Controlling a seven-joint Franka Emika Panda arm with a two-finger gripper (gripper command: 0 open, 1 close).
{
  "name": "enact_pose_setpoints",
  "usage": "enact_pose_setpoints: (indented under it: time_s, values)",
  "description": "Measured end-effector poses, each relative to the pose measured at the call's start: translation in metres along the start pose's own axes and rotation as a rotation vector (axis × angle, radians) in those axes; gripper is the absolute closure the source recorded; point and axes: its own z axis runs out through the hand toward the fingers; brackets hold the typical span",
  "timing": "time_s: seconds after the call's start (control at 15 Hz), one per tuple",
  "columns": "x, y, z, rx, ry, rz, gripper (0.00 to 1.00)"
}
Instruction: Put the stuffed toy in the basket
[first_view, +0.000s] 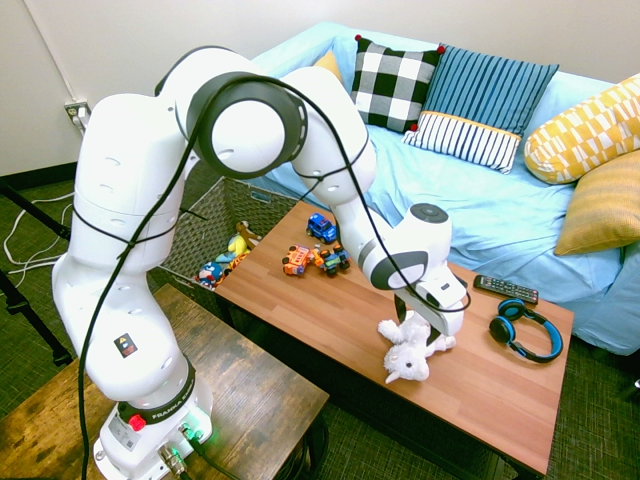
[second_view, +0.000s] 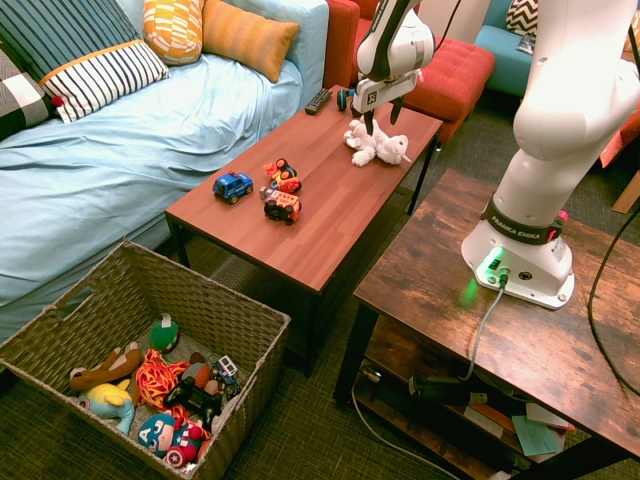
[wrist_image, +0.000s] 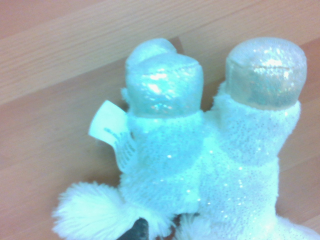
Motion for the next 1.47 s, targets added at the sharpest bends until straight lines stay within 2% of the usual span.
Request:
enact_pose_setpoints:
  time_s: [0.47,0.53,1.47]
  values:
    - [0.013,0.012,0.053,-0.006,-0.035,0.040,0.00]
    - [0.015,0.016,0.061,-0.007,-0.043,0.043,1.00]
    - [0.011,0.007,0.076,0.014,-0.069,0.056,1.00]
